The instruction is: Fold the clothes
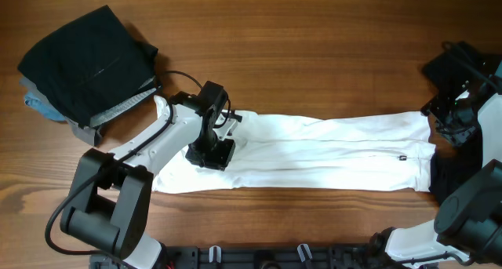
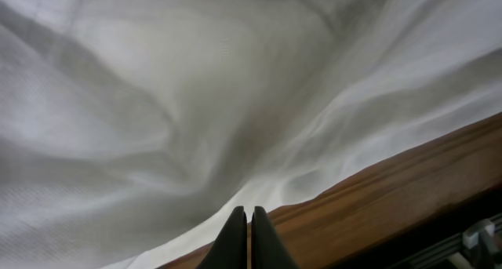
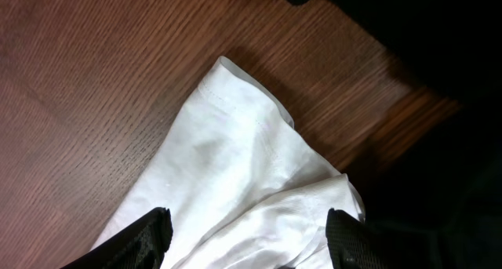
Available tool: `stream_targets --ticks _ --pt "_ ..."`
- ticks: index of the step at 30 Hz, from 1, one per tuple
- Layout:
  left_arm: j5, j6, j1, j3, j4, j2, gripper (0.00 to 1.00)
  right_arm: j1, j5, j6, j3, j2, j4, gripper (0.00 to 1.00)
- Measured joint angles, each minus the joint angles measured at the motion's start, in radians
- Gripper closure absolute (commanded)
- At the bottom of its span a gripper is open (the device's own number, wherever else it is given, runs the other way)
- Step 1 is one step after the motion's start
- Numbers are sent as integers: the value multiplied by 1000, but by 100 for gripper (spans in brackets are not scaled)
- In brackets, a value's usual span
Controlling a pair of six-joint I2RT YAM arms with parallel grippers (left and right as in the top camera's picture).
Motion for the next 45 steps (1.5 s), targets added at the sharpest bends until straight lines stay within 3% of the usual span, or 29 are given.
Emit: stream_targets --ticks 4,7,11,18,21,22,23,45 --pt "-46 -10 0 0 42 -27 76 0 0 0 0 0 0 32" --pt "-125 -32 7 0 82 -71 61 0 0 0 0 0 0 32" --pt "-206 -60 71 0 156 -108 59 0 0 0 0 0 0 32" --pt "-236 -67 159 0 196 -79 61 0 0 0 0 0 0 32" --pt "-235 -70 158 0 210 -42 75 0 0 0 0 0 0 32" --pt "-233 -72 158 0 211 -35 82 0 0 0 0 0 0 32" --pt "-232 -69 158 0 210 -29 96 0 0 0 0 0 0 32" --pt "-32 -74 122 60 -58 -171 95 0 0 0 0 0 -3 32"
